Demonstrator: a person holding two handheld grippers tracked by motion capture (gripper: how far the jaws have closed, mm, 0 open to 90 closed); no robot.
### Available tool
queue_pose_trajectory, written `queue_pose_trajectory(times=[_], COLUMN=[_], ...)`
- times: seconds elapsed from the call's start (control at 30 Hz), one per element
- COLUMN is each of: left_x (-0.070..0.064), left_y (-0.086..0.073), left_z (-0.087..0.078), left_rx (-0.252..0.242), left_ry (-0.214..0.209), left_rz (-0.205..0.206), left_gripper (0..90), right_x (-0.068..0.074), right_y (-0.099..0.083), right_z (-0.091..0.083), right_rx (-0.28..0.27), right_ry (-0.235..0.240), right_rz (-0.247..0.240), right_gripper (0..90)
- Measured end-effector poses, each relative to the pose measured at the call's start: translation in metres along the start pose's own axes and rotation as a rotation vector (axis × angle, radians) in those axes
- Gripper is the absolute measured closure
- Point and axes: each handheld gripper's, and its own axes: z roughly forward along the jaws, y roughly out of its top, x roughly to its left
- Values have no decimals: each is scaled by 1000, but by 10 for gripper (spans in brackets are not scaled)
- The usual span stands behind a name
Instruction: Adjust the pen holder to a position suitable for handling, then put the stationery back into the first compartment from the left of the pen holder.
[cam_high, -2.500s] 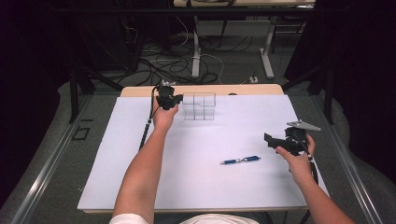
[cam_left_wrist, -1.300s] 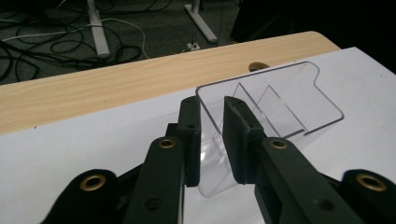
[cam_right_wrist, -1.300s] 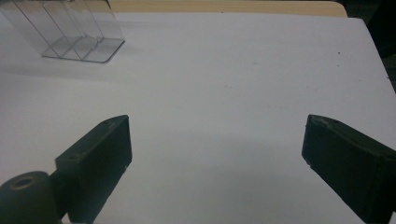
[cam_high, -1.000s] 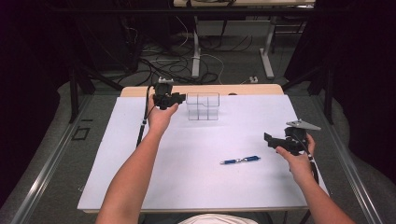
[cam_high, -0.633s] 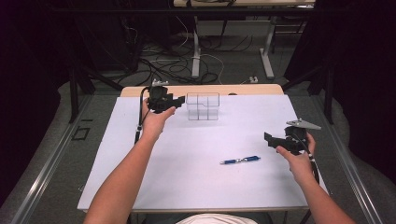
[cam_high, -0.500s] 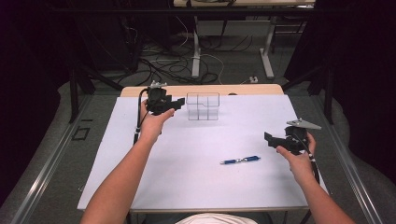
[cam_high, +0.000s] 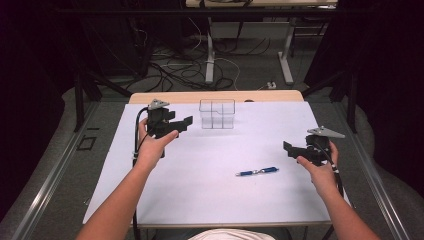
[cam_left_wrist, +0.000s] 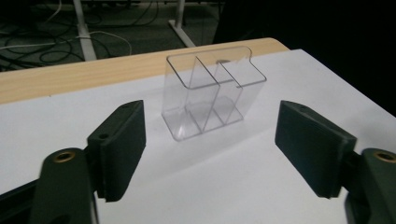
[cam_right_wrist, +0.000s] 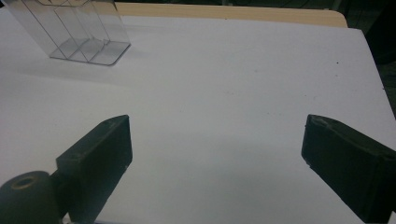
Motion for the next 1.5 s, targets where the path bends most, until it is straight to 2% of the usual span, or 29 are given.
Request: queue_pose_trajectory(times=[0.07, 0.17, 0.3, 0.37, 0.5, 0.67, 0.8, 0.93, 1.07, 1.13, 1.37, 1.4, 1.43, 1.47, 1.5], left_x=[-1, -2, 0, 2, 5, 10, 11, 12, 13, 13, 12, 11, 11, 10, 10], left_y=[-4, -11, -23, -28, -41, -53, -62, -69, -72, -73, -77, -77, -77, -78, -79], left_z=[-5, -13, -18, -20, -21, -22, -27, -28, -29, -31, -35, -35, -36, -36, -37], left_rx=[-7, -22, -27, -26, -27, -15, -14, -31, -47, -52, -45, -46, -40, -43, -44], left_ry=[-3, -11, -30, -12, -13, 24, 22, 16, 26, 27, 14, 15, 18, 15, 13], left_rz=[20, 24, -1, 14, -14, -13, -11, -34, -47, -43, -38, -35, -25, -32, -32], left_gripper=[165, 127, 72, 57, 2, 2, 2, 2, 2, 2, 2, 2, 2, 2, 2], right_x=[1, 2, 6, 7, 9, 9, 7, 6, 3, 3, 9, 10, 12, 12, 15], right_y=[0, 1, 1, 0, 0, 0, 0, -1, -1, 0, 7, 7, 8, 8, 9], right_z=[0, 1, 1, 2, 4, 2, 2, 0, -1, -2, -7, -7, -8, -8, -7], right_rx=[4, 4, 14, 17, 24, 27, 19, 23, 25, 29, 38, 43, 52, 52, 60], right_ry=[4, 9, 10, 11, 11, -4, -6, -13, -5, 15, 36, 33, 38, 38, 48], right_rz=[6, -10, -7, -14, -28, -29, -24, -24, -13, -12, -101, -118, -163, -163, -200], right_gripper=[82, 82, 82, 82, 82, 82, 82, 81, 81, 69, 21, 32, 105, 105, 154])
